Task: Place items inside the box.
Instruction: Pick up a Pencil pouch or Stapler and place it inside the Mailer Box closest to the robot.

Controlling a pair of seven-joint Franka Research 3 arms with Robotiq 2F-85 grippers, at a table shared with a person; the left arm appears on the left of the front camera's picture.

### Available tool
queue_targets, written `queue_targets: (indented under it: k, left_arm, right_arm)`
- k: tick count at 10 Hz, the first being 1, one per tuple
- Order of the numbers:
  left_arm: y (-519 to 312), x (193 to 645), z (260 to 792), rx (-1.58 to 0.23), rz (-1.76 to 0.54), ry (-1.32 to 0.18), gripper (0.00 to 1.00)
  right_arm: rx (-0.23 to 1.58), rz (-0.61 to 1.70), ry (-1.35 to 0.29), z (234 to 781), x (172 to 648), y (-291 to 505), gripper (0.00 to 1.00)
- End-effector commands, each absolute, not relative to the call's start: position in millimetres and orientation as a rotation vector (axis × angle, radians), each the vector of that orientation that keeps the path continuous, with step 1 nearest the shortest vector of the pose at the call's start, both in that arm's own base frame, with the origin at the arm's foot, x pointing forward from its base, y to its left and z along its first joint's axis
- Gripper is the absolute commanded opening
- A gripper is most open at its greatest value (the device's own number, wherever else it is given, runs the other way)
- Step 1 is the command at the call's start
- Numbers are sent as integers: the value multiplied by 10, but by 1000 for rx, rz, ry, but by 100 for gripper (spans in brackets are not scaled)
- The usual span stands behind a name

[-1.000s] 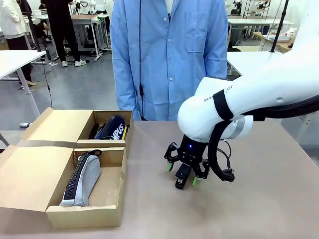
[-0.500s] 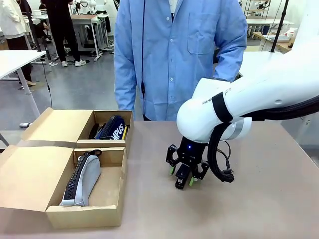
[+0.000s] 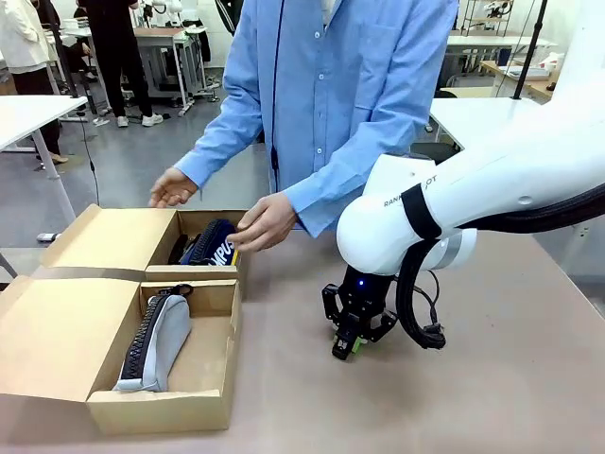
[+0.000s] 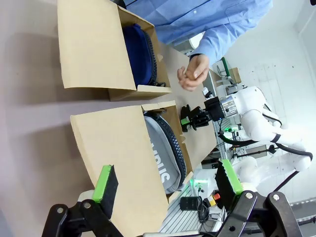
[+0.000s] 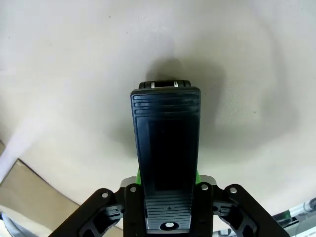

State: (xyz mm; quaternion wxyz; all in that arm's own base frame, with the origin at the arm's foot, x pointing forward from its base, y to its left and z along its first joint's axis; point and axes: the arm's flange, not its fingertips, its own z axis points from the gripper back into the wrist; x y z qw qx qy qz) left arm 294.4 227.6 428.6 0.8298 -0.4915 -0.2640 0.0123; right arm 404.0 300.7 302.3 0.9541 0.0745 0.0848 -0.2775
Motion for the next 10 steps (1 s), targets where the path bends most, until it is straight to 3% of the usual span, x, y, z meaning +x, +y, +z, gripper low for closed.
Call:
queue_targets:
  k: [1,6,9,10]
  left_arm:
    - [2267,2942,4296,-1062,17,-593,100]
    - [2267,2942,4296,-1062,17,-593,100]
    - [2267,2942,4296,-1062,17,-593,100]
    - [2267,2942,4296,-1062,17,-593,100]
  right_arm:
    - [130,-582,161,3023,4017,3014,0]
    - [298,-351,326,3712,3585,2538,0]
    - [593,55,531,3994,3445,2170,0]
    - [389,-169,366,3935,3470,2584,0]
